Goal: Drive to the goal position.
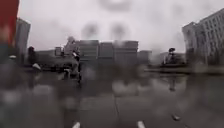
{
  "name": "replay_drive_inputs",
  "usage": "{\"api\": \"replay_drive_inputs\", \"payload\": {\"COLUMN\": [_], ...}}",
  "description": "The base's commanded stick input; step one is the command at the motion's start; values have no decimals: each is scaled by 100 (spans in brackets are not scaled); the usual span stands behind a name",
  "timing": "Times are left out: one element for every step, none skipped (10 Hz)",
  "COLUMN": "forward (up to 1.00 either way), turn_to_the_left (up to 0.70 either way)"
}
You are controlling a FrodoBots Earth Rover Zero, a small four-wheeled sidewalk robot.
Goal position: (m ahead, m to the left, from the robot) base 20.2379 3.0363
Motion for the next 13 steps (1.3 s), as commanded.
{"api": "replay_drive_inputs", "payload": {"forward": [70,70,70,70,70,70,70,70,70,70,70,70,70], "turn_to_the_left": [0,0,0,0,0,0,0,0,0,0,0,0,0]}}
